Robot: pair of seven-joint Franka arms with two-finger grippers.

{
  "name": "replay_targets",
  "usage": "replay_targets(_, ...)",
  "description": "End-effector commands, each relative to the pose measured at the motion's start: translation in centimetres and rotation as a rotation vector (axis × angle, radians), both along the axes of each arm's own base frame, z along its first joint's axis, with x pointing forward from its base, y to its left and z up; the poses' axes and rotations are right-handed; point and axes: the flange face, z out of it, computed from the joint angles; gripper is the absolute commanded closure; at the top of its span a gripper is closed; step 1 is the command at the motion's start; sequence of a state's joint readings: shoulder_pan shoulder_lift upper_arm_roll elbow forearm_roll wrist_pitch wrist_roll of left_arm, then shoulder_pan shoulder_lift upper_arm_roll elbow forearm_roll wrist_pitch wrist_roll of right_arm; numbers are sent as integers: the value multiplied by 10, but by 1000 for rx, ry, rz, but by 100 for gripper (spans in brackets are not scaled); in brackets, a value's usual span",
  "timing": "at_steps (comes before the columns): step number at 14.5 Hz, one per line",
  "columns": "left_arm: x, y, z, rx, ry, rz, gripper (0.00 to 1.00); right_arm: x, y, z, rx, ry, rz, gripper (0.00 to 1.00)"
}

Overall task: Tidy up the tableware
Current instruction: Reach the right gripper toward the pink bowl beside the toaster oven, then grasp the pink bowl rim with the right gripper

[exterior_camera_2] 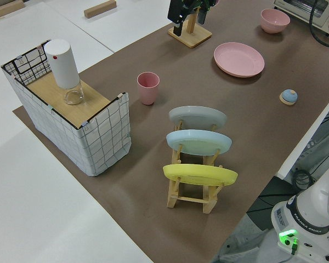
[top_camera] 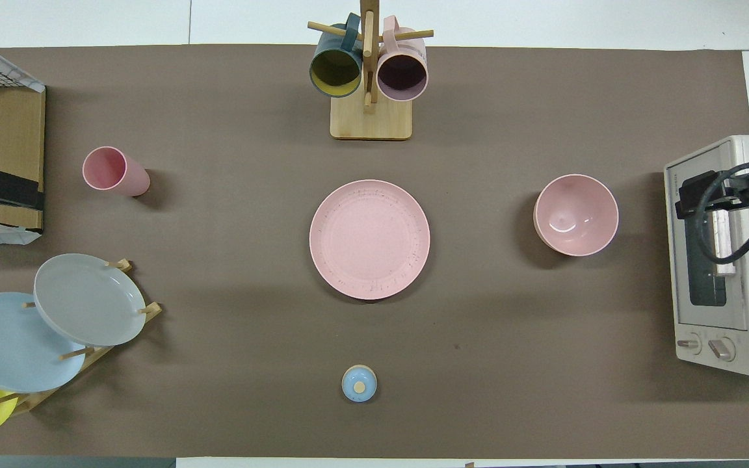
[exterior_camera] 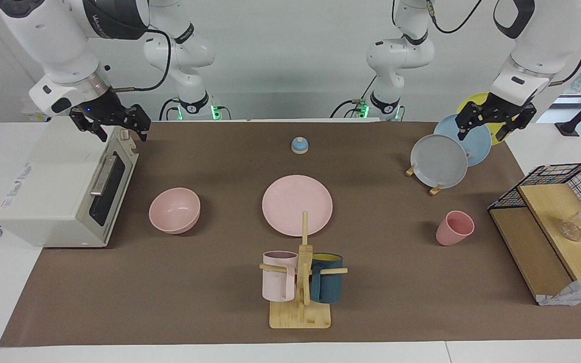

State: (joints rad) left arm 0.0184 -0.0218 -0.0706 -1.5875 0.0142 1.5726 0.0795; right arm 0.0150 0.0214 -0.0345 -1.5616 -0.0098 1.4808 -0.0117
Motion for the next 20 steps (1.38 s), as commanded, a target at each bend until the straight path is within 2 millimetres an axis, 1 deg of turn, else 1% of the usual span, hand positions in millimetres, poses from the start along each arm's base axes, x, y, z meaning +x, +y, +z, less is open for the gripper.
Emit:
replay_targets(1, -2, 0, 5, 10, -14, 6, 0, -3, -2, 3, 11, 2, 21, 0)
replay_targets(4, -3, 0, 5, 11, -9, 6, 0, -1, 10, 2, 5, -8, 46, 0)
replay_targets(5, -4, 0, 7, 11, -12, 6, 0, 1, 25, 3, 9, -31, 78, 0)
replay_targets(6, -4, 0, 6, 11, -9, 6, 0, 8, 49, 2, 25, -86, 119, 0)
replay_targets(7, -5, 0, 6, 11, -9, 6, 0, 7, 77, -14, 27, -93, 161, 0)
replay_targets(8, -5, 0, 6, 11, -9, 6, 0, 10, 103, -43, 30, -88, 193, 0)
replay_targets(9, -5, 1, 6, 11, -9, 8, 0, 13, 118, -81, 31, -103, 196, 0)
replay_targets(10, -5, 2, 6, 11, -9, 9, 0, 12, 141, -113, 35, -136, 209, 0)
replay_targets(11, -5, 2, 6, 11, -9, 11, 0, 10, 149, -159, 37, -159, 205, 0)
replay_targets(12, -5, 2, 5, 11, -9, 11, 0, 8, 146, -189, 38, -176, 203, 0)
replay_targets(13, -7, 2, 7, 11, -14, 9, 0, 4, 144, -210, 40, -188, 204, 0)
replay_targets(14, -7, 1, 6, 12, -11, 8, 0, -1, 142, -223, 37, -189, 208, 0)
replay_targets(15, -7, 0, 4, 12, -9, 6, 0, -3, 140, -233, 29, -181, 213, 0)
replay_targets(16, -10, 0, 5, 12, -14, 6, 0, 0, 133, -240, 26, -173, 214, 0)
replay_targets(17, -11, -1, 2, 13, -9, 4, 0, 2, 126, -243, 25, -175, 228, 0)
replay_targets(19, -13, -3, -1, 13, -6, -1, 0, 4, 121, -256, 23, -156, 242, 0)
replay_targets(20, -12, -3, -2, 13, -11, -1, 0, 1, 117, -263, 21, -141, 240, 8)
